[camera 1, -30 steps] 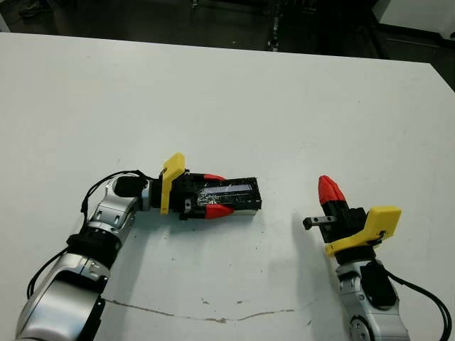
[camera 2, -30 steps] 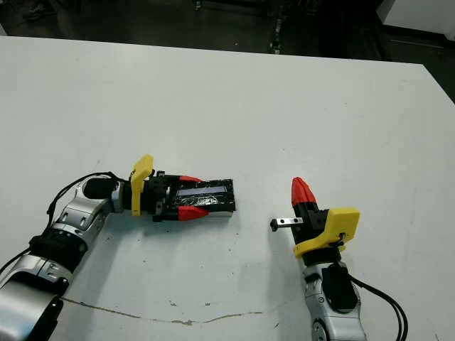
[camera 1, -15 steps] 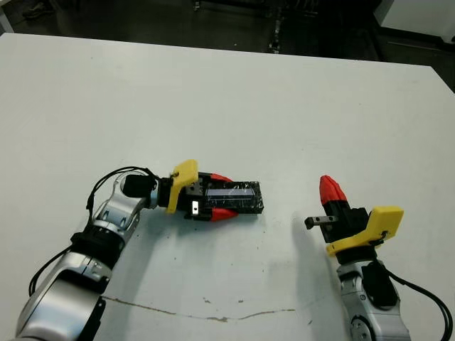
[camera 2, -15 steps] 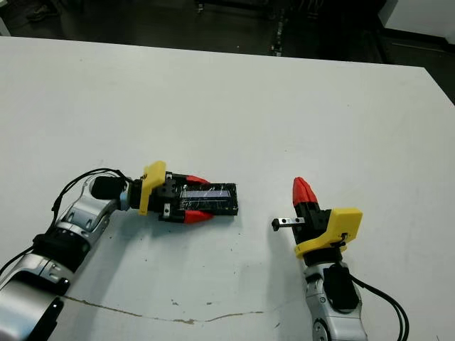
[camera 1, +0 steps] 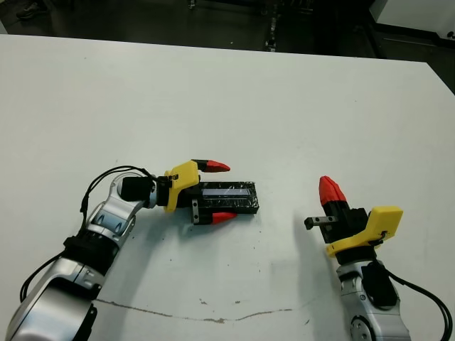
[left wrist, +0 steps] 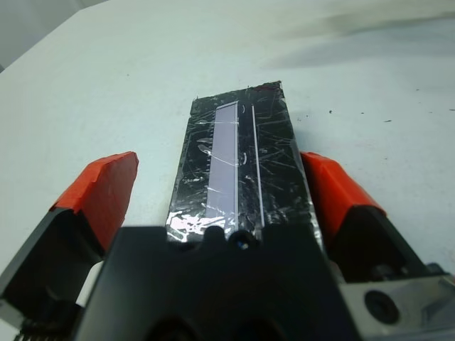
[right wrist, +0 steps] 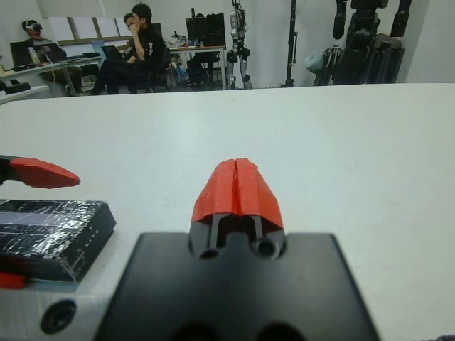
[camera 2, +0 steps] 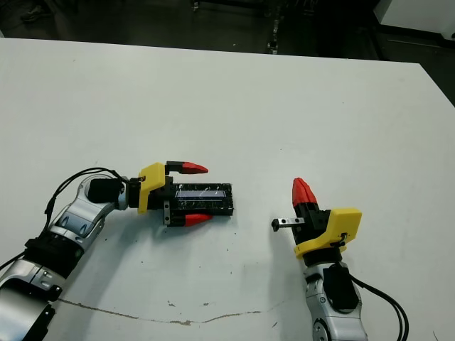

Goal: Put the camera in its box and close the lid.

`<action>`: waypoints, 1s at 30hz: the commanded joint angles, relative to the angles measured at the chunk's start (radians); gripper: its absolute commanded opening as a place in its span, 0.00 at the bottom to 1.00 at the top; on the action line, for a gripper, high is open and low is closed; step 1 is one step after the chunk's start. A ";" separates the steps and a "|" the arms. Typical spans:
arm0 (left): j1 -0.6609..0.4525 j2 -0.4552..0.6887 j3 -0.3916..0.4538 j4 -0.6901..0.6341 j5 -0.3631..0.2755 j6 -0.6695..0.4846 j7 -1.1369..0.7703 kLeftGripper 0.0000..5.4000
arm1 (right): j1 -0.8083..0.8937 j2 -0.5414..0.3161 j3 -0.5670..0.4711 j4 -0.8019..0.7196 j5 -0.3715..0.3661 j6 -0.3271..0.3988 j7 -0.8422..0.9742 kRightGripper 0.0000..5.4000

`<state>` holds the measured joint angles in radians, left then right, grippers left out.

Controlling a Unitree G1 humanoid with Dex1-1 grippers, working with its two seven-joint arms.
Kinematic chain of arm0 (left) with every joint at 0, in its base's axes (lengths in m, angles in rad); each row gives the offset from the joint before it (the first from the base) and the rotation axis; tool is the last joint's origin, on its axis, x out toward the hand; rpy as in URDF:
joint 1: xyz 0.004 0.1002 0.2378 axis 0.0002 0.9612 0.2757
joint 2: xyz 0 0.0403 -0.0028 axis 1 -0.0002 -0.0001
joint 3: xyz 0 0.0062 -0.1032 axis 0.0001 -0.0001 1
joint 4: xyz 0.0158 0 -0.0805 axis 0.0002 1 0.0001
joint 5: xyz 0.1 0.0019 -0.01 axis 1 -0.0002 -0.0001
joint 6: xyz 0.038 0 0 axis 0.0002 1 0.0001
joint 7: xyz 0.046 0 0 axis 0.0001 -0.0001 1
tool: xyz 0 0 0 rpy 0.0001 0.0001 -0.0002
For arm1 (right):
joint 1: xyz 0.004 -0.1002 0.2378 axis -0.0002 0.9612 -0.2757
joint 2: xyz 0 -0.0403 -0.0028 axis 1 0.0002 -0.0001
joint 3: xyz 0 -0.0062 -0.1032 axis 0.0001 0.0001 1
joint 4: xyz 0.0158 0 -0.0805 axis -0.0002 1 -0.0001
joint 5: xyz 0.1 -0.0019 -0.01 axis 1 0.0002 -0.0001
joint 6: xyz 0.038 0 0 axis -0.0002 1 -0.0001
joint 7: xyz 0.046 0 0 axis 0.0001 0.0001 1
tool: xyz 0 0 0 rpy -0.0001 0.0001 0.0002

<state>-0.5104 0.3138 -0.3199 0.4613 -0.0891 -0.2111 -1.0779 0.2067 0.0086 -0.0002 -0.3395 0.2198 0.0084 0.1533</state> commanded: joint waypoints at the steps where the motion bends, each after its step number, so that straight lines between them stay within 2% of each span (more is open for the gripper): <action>1: 0.068 0.042 -0.008 0.017 0.032 0.047 -0.003 1.00 | 0.010 -0.013 -0.007 0.001 -0.004 0.005 -0.002 0.00; 9: 0.102 0.151 0.049 -0.004 -0.019 0.040 -0.062 1.00 | 0.011 -0.010 -0.006 -0.003 -0.003 0.011 -0.007 0.00; 13: 0.152 0.230 0.109 -0.070 -0.083 0.116 -0.096 1.00 | 0.011 -0.009 -0.004 -0.005 -0.004 0.014 -0.009 0.00; 22: 0.277 0.367 0.244 -0.211 -0.137 0.141 -0.081 1.00 | 0.006 -0.008 0.001 0.005 -0.008 0.002 -0.009 0.00; 27: 0.313 0.413 0.303 -0.233 -0.156 0.180 -0.068 1.00 | 0.005 -0.010 0.003 0.004 -0.013 0.001 -0.010 0.00; 30: 0.338 0.392 0.362 -0.268 -0.184 0.235 0.006 1.00 | 0.003 -0.011 0.003 0.007 -0.012 -0.003 -0.007 0.00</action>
<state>-0.1928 0.7091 0.0170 0.2127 -0.2621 -0.0044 -1.1053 0.2060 0.0076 0.0058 -0.3392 0.2127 0.0084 0.1457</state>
